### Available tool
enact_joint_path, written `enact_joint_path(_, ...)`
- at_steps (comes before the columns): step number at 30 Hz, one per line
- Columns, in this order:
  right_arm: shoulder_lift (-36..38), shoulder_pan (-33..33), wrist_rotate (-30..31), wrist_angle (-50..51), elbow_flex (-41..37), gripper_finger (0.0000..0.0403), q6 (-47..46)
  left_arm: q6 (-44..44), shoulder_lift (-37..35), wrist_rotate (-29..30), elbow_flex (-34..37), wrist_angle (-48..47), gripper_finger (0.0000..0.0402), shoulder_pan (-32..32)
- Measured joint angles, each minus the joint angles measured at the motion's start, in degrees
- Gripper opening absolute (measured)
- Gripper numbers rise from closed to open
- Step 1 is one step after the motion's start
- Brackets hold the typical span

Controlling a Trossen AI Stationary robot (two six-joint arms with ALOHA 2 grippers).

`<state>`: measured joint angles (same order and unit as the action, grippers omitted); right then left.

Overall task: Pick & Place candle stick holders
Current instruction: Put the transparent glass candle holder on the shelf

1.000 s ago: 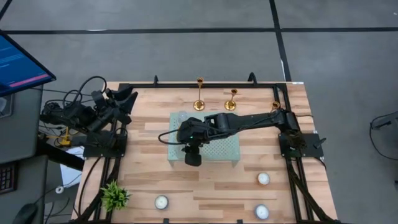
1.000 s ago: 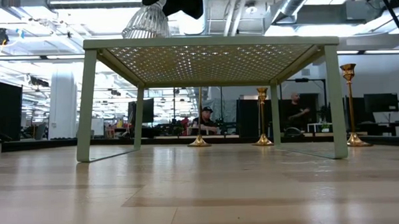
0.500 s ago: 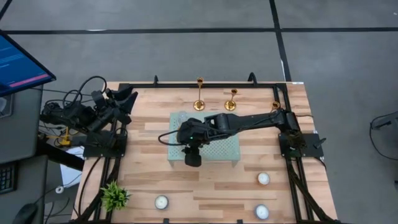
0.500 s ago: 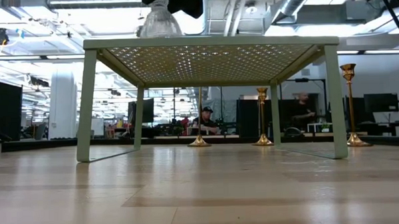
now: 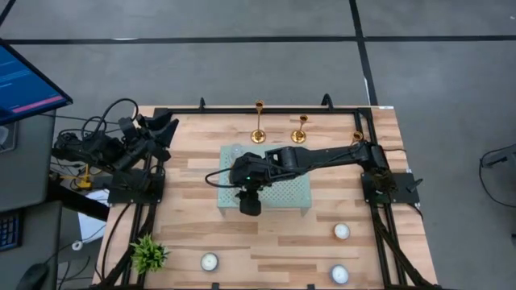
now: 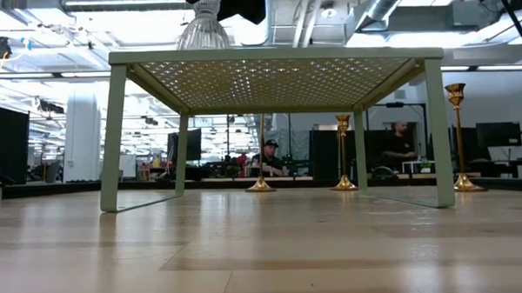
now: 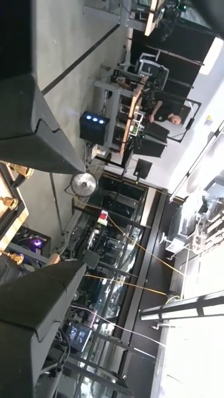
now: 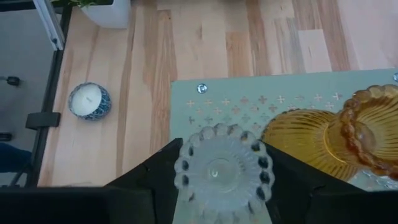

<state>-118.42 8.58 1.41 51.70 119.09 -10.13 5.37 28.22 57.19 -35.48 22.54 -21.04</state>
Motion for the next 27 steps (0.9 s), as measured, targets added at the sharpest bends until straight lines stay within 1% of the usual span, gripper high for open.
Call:
enact_joint_path(8,0.0,0.0,-0.3,0.1,0.0,0.0218,-0.4,0.0,0.0,0.0,0.0,0.0,0.024,0.0)
enact_joint_path(12,1.0,0.1,-2.9,0.8,-0.1,0.0223,-2.3,0.0,0.0,0.0,0.0,0.0,0.024,0.0)
enact_joint_path(15,2.0,0.5,-2.8,1.5,0.0,0.0222,-2.9,0.0,0.0,0.0,0.0,0.0,0.024,0.0)
enact_joint_path(18,2.5,0.8,-1.9,2.8,0.0,0.022,-3.4,0.0,0.0,0.0,0.0,0.0,0.024,0.0)
enact_joint_path(24,4.4,1.3,3.3,9.0,0.0,0.0212,-5.4,0.0,0.0,0.0,0.0,0.0,0.024,0.0)
enact_joint_path(27,4.7,2.9,4.0,10.8,0.0,0.0202,-6.4,0.0,0.0,0.0,0.0,0.0,0.024,0.0)
